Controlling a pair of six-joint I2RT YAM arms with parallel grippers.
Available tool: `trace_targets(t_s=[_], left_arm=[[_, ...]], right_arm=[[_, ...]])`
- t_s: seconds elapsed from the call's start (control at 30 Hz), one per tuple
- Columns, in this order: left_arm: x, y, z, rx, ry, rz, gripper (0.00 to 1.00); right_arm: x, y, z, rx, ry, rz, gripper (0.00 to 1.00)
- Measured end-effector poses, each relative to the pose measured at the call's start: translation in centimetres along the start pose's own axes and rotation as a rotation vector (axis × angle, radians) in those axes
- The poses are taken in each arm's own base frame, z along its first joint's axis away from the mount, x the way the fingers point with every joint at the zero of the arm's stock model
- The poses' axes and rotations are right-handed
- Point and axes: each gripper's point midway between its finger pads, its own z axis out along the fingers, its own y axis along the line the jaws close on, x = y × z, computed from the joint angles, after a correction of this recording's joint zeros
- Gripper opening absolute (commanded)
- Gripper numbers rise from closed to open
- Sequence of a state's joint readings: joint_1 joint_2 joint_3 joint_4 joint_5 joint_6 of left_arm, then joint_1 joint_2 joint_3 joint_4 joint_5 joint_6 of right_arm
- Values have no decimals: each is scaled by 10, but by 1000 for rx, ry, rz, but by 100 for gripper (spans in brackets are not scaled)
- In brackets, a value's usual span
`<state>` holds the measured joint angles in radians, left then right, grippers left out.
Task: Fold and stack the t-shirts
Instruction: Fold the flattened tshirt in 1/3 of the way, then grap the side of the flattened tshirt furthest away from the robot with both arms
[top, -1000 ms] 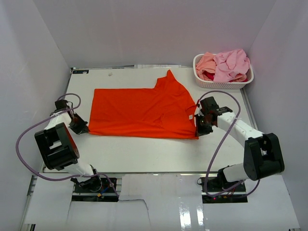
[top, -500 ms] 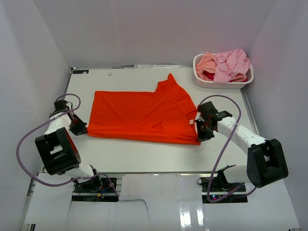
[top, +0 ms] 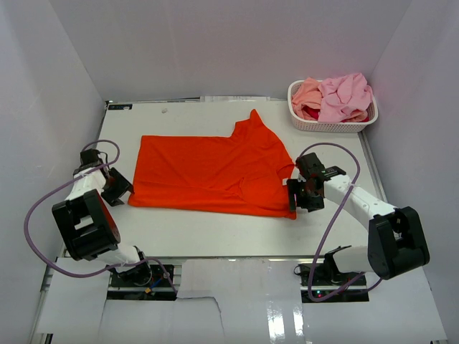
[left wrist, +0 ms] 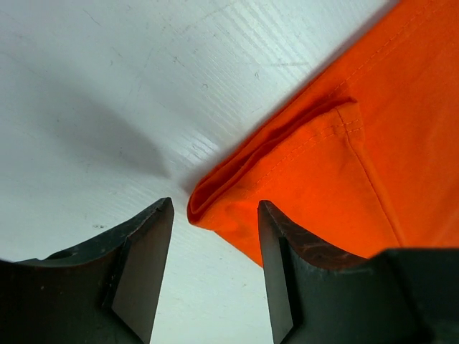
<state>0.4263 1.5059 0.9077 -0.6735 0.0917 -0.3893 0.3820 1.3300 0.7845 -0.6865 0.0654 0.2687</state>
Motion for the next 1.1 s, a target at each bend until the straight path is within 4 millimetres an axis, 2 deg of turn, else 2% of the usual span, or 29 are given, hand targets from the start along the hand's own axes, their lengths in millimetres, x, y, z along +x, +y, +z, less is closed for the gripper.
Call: trace_targets(t_s=[0.13,0.23,0.33,0.43,0.57,0.7,0.93,1.1], left_arm=[[-4,4,-4,-22,-26,-12,63],[-14,3,-20,-6,-89,-35,63],[-32,-5,-42,33,-171,-55,63],[-56,-26,-60,115,-225,-60,62],[-85,-57,-66,230,-228,-62,60],[-104,-81,-49,315,-168,-78,60],[-125,-118,-12,407,-50,-83,57],[-128,-144,-9,446,-36,-49,57]], right_arm=[[-2,-4,-4,23,-14,5,70],[-13,-4,-19,28,-55,10,70],[-42,4,-41,4,-146,11,69],[-74,15,-64,-36,-227,-7,69],[-126,40,-80,-111,-288,-55,70],[-184,71,-71,-205,-318,-101,75],[-273,114,-27,-316,-333,-148,90],[-318,130,-4,-361,-390,-178,97]])
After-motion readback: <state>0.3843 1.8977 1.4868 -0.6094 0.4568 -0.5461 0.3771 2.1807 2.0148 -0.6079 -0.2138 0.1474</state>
